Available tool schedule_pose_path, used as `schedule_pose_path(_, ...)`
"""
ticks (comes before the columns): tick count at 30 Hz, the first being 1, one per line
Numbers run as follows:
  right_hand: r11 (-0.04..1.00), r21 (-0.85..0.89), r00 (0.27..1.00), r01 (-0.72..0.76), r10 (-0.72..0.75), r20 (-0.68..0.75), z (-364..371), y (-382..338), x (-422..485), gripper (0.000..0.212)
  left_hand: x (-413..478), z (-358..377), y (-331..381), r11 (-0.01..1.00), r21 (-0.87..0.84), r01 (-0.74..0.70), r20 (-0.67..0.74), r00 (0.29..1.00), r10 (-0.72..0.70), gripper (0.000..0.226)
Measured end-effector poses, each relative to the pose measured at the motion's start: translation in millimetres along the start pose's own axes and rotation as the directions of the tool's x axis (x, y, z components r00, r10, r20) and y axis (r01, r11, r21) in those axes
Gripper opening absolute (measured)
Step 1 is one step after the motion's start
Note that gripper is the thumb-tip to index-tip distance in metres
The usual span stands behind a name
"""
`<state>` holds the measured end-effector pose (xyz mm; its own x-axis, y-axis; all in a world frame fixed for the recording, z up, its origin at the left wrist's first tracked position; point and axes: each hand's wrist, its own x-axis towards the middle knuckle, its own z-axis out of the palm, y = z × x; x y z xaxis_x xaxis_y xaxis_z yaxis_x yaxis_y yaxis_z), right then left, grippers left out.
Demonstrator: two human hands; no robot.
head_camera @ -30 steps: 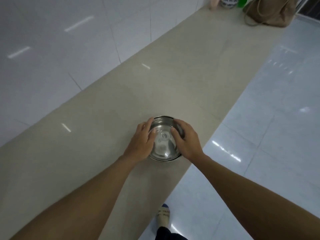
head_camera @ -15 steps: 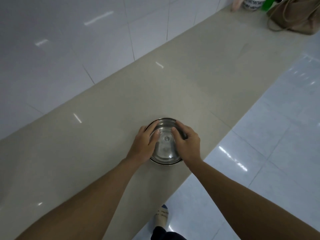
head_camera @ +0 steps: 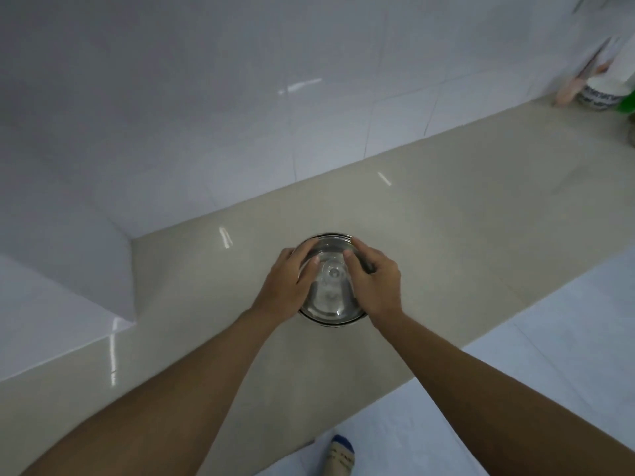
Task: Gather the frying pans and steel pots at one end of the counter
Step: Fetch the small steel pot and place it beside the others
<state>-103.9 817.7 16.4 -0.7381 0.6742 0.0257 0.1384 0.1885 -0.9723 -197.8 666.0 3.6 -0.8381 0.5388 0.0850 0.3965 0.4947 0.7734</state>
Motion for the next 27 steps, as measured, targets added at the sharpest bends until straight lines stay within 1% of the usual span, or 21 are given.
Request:
schedule_pose_path(6, 0.998, 0.046, 0.995, 0.031, -0.035, 0.096, 57.5, -37.8, -51.2, 0.029, -57.9, -75.4, -18.8, 1.000, 0.020, 0.005, -0.095, 0.995, -0.003, 0.040)
schedule_pose_path(9, 0.996, 0.084, 0.987, 0.034, -0.047, 0.154, 89.1, -56.7, -84.8, 0.028, -97.1, -115.4, -28.3, 0.999, 0.037, -0.007, -0.161, 0.987, 0.013, 0.038)
schedule_pose_path(13, 0.991, 0.124, 0.964, 0.046, -0.076, 0.253, 133.7, -83.2, -135.6, 0.028, -160.6, -166.7, -43.5, 0.998, 0.054, 0.023, -0.273, 0.962, -0.007, 0.038)
schedule_pose_path(16, 0.988, 0.139, 0.937, 0.066, -0.110, 0.332, 168.9, -101.6, -178.6, 0.028, -208.6, -206.9, -58.8, 0.996, 0.061, 0.058, -0.353, 0.935, -0.033, 0.037)
schedule_pose_path(23, 0.976, 0.199, 0.853, 0.093, -0.181, 0.489, 253.0, -137.1, -282.9, 0.026, -325.7, -292.3, -94.9, 0.975, 0.052, 0.215, -0.474, 0.865, -0.165, 0.039)
schedule_pose_path(27, 0.969, 0.232, 0.785, 0.087, -0.210, 0.583, 299.5, -153.9, -333.8, 0.026, -383.4, -334.6, -113.8, 0.956, 0.023, 0.293, -0.561, 0.795, -0.231, 0.039)
